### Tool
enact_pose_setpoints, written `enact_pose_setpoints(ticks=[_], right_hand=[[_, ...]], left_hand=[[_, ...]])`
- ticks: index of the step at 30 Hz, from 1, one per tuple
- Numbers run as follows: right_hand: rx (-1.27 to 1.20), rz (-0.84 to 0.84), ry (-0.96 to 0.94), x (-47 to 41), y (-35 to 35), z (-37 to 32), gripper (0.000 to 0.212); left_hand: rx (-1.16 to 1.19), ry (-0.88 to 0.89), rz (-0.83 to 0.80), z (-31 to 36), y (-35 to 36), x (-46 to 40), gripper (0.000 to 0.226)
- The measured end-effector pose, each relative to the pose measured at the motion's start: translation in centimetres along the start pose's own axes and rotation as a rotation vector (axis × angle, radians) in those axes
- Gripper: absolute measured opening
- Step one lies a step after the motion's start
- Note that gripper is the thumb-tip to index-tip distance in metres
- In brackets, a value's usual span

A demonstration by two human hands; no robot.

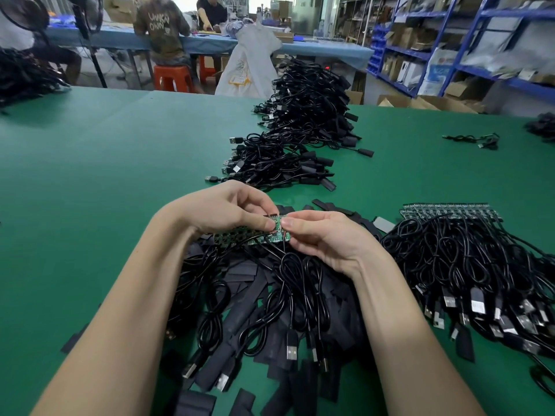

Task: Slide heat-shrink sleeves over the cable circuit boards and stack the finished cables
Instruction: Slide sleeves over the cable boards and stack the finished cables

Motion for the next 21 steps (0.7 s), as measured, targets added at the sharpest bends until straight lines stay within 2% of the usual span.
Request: enact_pose_setpoints(ticks=[6, 9, 13, 21], right_hand=[[-0.006, -0.023, -0.007, 0.0, -0.2, 0.0, 0.014], [0.001, -0.043, -0.004, 0.0, -0.1, 0.1, 0.014], [0.020, -0.055, 0.009, 0.0, -0.4, 0.2, 0.014], [0.053, -0.057, 0.040, -0.2, -0.6, 0.4, 0.014]], left_hand=[[0.062, 0.021, -0.013, 0.3, 0.2, 0.4, 0.025], [0.087, 0.017, -0.020, 0.2, 0.3, 0.4, 0.023], [0.123, 0.021, -0.022, -0.3, 0.8, 0.3, 0.009], [0.187, 0.014, -0.030, -1.1, 1.3, 0.2, 0.012]])
Point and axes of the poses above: each hand's wrist, its own x-axis away from the middle knuckle, its own y-axis out of the palm, z = x × y, the point moved 2 cm from there along -x, towards the middle knuckle, and after that the axes turned 2 degrees about -y, right-handed, at the moved point
